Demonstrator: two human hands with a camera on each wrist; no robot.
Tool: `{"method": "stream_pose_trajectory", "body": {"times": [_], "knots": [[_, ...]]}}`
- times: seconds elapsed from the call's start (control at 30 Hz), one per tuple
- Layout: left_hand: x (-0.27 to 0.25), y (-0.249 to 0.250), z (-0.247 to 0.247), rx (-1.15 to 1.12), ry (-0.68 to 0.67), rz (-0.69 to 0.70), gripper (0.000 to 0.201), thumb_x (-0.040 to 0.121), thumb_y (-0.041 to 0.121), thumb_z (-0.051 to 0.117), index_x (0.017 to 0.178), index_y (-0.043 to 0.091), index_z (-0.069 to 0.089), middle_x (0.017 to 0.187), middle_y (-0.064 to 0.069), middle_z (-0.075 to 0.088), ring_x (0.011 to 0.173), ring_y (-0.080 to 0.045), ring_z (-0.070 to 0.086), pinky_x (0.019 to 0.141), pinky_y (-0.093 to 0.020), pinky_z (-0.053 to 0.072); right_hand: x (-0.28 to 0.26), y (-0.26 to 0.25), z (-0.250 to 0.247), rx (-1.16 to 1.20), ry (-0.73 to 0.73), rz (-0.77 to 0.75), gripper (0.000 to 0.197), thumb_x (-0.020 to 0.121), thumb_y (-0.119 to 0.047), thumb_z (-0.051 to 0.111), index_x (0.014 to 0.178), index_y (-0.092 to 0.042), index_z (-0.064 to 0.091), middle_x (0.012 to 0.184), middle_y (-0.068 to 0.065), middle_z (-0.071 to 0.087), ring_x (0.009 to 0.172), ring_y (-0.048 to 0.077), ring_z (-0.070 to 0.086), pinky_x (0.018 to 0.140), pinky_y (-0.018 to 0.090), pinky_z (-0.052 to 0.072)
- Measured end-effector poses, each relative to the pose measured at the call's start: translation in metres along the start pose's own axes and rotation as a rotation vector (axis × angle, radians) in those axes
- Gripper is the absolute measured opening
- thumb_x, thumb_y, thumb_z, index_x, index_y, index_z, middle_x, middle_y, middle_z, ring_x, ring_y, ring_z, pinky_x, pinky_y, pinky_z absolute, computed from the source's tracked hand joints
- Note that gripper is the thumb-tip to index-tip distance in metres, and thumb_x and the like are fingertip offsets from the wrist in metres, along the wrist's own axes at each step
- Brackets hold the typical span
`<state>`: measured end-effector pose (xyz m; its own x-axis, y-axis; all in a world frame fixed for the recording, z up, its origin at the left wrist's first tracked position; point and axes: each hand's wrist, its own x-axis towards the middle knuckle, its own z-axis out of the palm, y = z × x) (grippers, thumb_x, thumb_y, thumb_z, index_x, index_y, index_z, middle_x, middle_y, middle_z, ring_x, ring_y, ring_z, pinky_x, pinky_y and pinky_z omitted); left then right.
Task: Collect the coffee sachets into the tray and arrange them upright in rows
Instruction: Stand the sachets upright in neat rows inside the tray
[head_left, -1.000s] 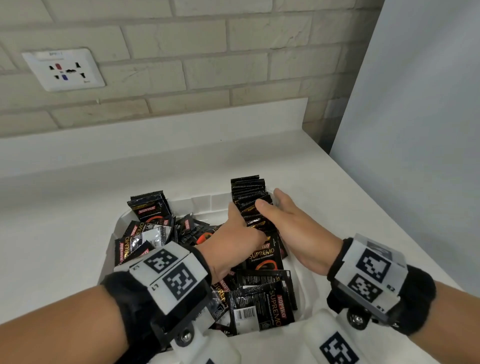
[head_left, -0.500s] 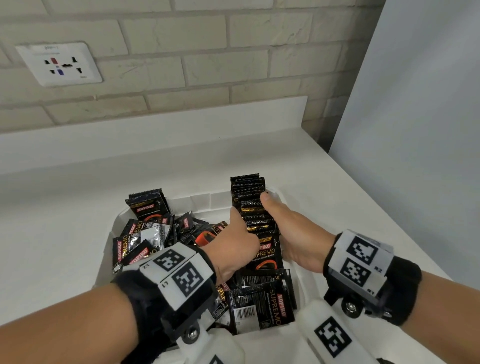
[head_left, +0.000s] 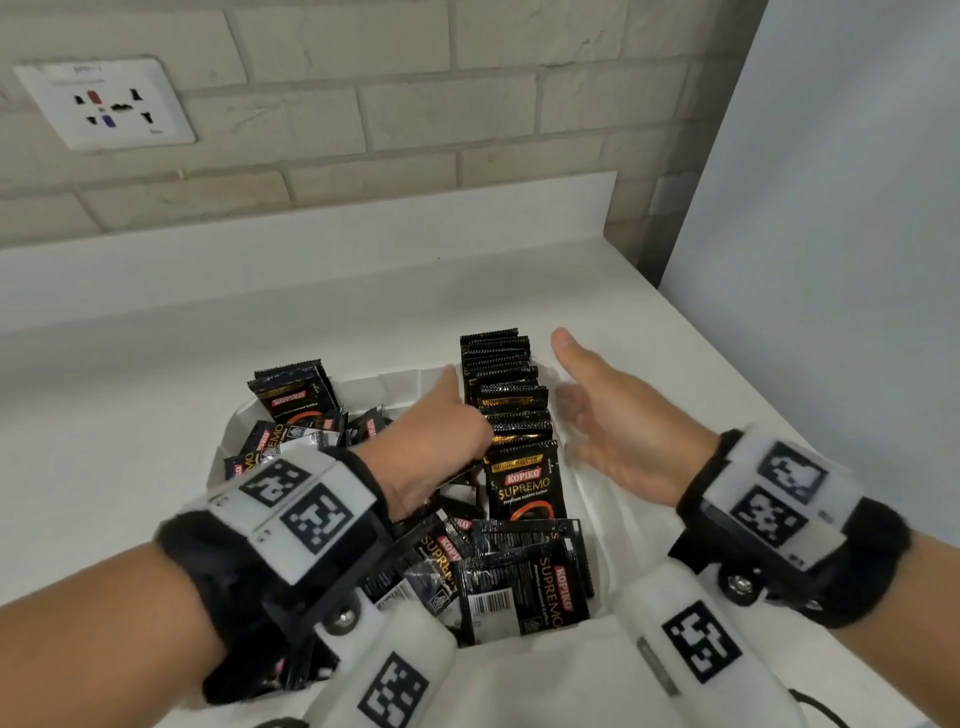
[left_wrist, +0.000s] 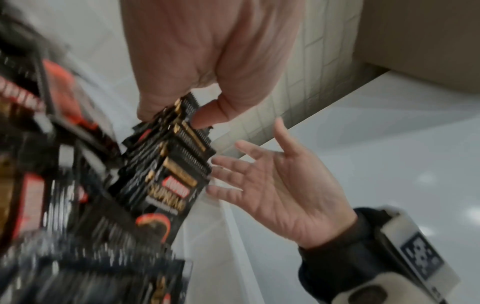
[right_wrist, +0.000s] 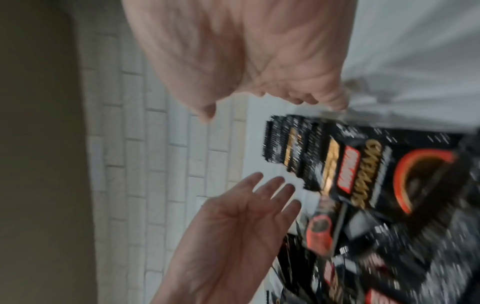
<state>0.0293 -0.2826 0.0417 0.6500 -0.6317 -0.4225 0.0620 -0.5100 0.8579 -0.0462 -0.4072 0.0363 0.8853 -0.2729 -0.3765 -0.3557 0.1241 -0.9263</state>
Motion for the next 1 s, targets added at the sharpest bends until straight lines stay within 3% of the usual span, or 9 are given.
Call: {"method": "stream_pose_trajectory", "body": {"times": [0.07, 0.1, 0.23, 0.3, 0.37, 0.5, 0.7, 0.9, 1.0], "knots": [[-0.005, 0.001, -0.017, 0.11, 0.056, 0.056, 0.079, 0.088, -0.009, 0.043, 0.151, 0.024, 0.008, 0.153, -0.002, 0.025, 0.133, -0.015, 0.036, 0.093, -0.021, 0.036, -0.014, -0.008, -0.006, -0.226, 0.008, -0.088, 0.052, 0.094, -0.04, 0.04, 0.141, -0.02, 0.03, 0.14, -0.005, 0.043, 0.127, 0.011, 0.043, 0.105, 0.029, 0.036], [-0.01, 0.0, -0.025, 0.163, 0.065, 0.092, 0.076, 0.089, -0.004, 0.045, 0.15, 0.029, 0.013, 0.155, 0.003, 0.023, 0.138, -0.012, 0.03, 0.096, -0.022, 0.032, -0.021, -0.011, -0.008, -0.388, -0.04, -0.13, 0.044, 0.094, -0.034, 0.043, 0.136, -0.022, 0.039, 0.133, -0.007, 0.05, 0.122, 0.009, 0.048, 0.103, 0.027, 0.039], [-0.035, -0.01, -0.051, 0.35, 0.011, 0.184, 0.06, 0.092, 0.006, 0.049, 0.136, 0.043, 0.035, 0.143, 0.018, 0.039, 0.132, -0.001, 0.034, 0.112, -0.029, 0.025, -0.037, -0.003, -0.004, -1.108, -0.404, -0.103, 0.036, 0.092, -0.031, 0.051, 0.128, -0.025, 0.05, 0.122, -0.01, 0.057, 0.103, 0.001, 0.053, 0.091, 0.015, 0.042], [-0.049, -0.016, -0.058, 0.403, -0.026, 0.192, 0.054, 0.092, 0.011, 0.052, 0.123, 0.053, 0.039, 0.134, 0.026, 0.042, 0.126, 0.002, 0.037, 0.113, -0.032, 0.026, -0.034, 0.01, 0.003, -1.268, -0.473, -0.111, 0.042, 0.091, -0.03, 0.055, 0.131, -0.022, 0.046, 0.127, -0.005, 0.054, 0.107, 0.008, 0.052, 0.093, 0.022, 0.042], [-0.057, -0.023, -0.064, 0.424, -0.033, 0.184, 0.047, 0.091, 0.017, 0.054, 0.11, 0.058, 0.042, 0.123, 0.036, 0.042, 0.119, 0.01, 0.04, 0.108, -0.026, 0.03, -0.029, 0.019, 0.01, -1.341, -0.482, -0.135, 0.049, 0.09, -0.03, 0.055, 0.135, -0.02, 0.039, 0.129, -0.001, 0.05, 0.114, 0.014, 0.049, 0.098, 0.03, 0.04], [-0.066, -0.039, -0.072, 0.45, -0.039, 0.167, 0.039, 0.092, 0.019, 0.055, 0.101, 0.056, 0.047, 0.11, 0.042, 0.043, 0.098, 0.031, 0.037, 0.094, -0.01, 0.033, -0.022, 0.027, 0.018, -1.454, -0.45, -0.168, 0.059, 0.09, -0.032, 0.056, 0.141, -0.019, 0.028, 0.13, 0.0, 0.043, 0.12, 0.016, 0.04, 0.097, 0.029, 0.036], [-0.068, -0.049, -0.076, 0.471, -0.034, 0.13, 0.036, 0.091, 0.024, 0.056, 0.102, 0.058, 0.048, 0.12, 0.031, 0.047, 0.111, 0.01, 0.047, 0.098, -0.02, 0.036, -0.015, 0.032, 0.031, -1.615, -0.464, -0.158, 0.06, 0.083, -0.042, 0.062, 0.131, -0.016, 0.035, 0.116, 0.005, 0.053, 0.107, 0.024, 0.051, 0.087, 0.043, 0.048], [-0.06, -0.053, -0.079, 0.48, -0.053, 0.165, 0.038, 0.092, 0.019, 0.056, 0.103, 0.054, 0.047, 0.115, 0.036, 0.046, 0.108, 0.023, 0.037, 0.091, -0.009, 0.032, -0.018, 0.026, 0.038, -1.594, -0.417, -0.198, 0.045, 0.079, -0.04, 0.067, 0.113, -0.015, 0.049, 0.105, 0.0, 0.051, 0.097, 0.019, 0.052, 0.078, 0.034, 0.048], [-0.055, -0.051, -0.079, 0.531, -0.055, 0.163, 0.04, 0.092, 0.018, 0.056, 0.103, 0.055, 0.046, 0.12, 0.031, 0.05, 0.111, 0.017, 0.044, 0.093, -0.01, 0.034, -0.024, 0.023, 0.04, -1.624, -0.418, -0.329, 0.028, 0.079, -0.039, 0.066, 0.077, -0.015, 0.053, 0.09, 0.001, 0.047, 0.08, 0.016, 0.045, 0.056, 0.024, 0.036]]}}
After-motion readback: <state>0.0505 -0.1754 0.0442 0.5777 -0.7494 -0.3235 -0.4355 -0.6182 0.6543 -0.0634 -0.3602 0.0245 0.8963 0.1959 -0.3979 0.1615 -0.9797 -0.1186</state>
